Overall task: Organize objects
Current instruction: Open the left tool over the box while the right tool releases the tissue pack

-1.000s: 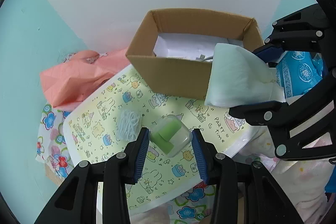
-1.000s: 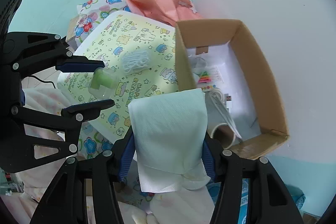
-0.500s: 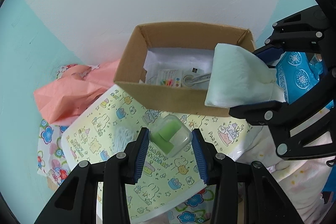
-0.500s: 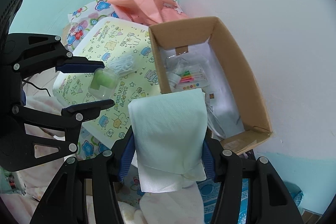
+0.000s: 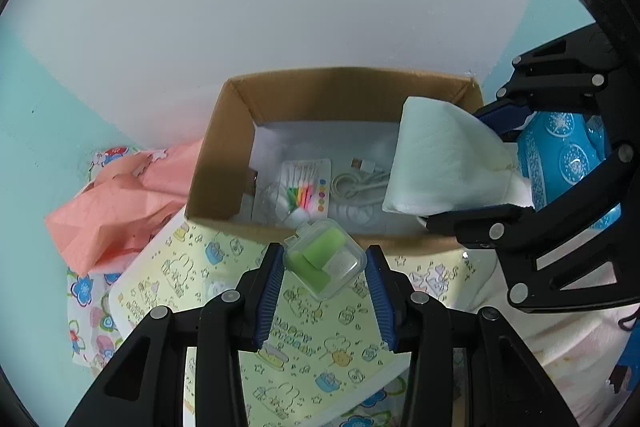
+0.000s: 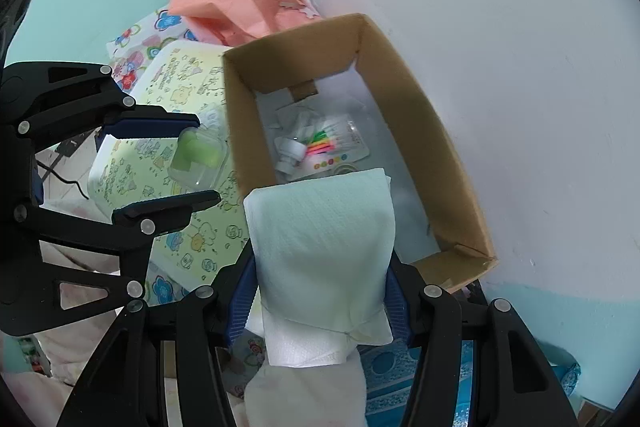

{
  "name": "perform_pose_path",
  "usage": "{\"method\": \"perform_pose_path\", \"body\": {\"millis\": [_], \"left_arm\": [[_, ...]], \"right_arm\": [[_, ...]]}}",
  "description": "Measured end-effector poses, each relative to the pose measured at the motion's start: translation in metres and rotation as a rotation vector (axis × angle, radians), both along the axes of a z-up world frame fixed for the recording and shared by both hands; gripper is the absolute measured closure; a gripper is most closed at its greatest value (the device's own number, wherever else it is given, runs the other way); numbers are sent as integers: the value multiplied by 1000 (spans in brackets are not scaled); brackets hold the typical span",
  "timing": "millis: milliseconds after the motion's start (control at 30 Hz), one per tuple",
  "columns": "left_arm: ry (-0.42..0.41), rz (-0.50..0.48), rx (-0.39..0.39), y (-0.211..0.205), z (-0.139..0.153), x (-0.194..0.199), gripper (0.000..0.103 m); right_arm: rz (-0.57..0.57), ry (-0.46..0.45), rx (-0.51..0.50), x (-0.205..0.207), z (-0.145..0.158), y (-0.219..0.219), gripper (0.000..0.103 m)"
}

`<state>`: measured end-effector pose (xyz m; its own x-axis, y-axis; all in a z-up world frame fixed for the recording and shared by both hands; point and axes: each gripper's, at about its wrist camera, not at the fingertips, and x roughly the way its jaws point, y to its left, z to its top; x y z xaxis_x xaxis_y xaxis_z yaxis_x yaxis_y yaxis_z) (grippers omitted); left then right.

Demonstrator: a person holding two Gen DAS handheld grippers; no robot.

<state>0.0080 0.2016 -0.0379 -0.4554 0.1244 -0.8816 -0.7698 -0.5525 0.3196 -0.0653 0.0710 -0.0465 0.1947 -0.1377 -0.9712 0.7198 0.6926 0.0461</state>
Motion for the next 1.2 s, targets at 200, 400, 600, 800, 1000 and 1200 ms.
{"method": "perform_pose_path", "body": {"millis": [200,400,600,800,1000,1200], "left_arm": [[-2,-16,-18,10,-7,-10,61],[1,-16,-13,14,-9,-21,61],[13,-11,-11,18,-9,-32,60],[41,-37,-44,20,-13,-27,26],[68,-40,-56,14,-11,-24,12],[89,-36,-69,5,-9,-20,7]], "right_arm": [[-13,-11,20,-4,-6,-11,44],[-24,-28,29,-7,-8,-18,44],[-32,-40,35,-9,-9,-20,44],[-34,-40,35,-7,-8,-21,44],[-43,-39,21,-4,-5,-20,44],[-68,-56,-6,1,-3,-22,41]]}}
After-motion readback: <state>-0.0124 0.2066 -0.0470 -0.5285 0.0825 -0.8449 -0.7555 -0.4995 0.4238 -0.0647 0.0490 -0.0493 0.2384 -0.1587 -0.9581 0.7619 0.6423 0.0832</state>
